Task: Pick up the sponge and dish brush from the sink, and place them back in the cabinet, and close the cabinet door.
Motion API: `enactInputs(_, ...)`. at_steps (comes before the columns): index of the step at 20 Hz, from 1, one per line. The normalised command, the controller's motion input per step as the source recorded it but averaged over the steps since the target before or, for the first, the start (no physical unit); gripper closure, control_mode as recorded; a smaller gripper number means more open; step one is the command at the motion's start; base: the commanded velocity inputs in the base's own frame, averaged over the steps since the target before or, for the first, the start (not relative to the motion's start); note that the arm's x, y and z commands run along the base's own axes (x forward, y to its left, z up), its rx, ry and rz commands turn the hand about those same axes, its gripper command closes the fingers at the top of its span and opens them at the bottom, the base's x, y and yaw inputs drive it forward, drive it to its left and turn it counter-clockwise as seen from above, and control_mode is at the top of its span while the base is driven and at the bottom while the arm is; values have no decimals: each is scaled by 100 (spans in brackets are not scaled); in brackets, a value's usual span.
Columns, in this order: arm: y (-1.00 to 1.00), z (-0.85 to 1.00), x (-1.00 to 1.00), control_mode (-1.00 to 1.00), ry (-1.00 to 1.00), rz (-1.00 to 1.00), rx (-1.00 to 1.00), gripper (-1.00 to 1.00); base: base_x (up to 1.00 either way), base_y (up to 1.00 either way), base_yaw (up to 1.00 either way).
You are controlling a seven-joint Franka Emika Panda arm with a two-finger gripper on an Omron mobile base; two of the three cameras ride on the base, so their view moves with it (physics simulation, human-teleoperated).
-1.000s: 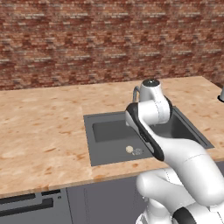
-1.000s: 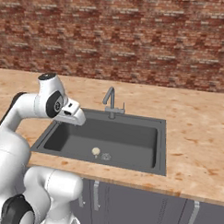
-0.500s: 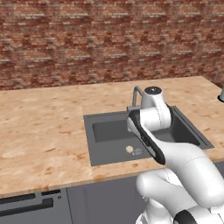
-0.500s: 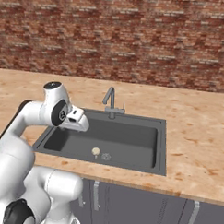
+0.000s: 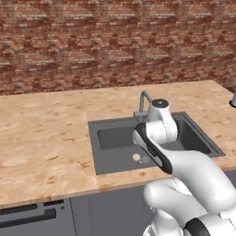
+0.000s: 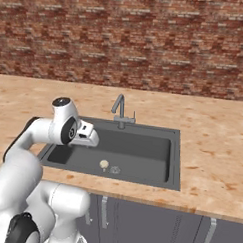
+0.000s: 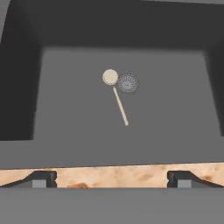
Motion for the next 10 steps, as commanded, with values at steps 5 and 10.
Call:
enactInputs(5, 0, -28, 32, -100, 0, 1, 0, -100, 0, 0, 0)
enactInputs(10, 0, -19, 27, -100, 8, 0, 0, -100, 0, 0, 0)
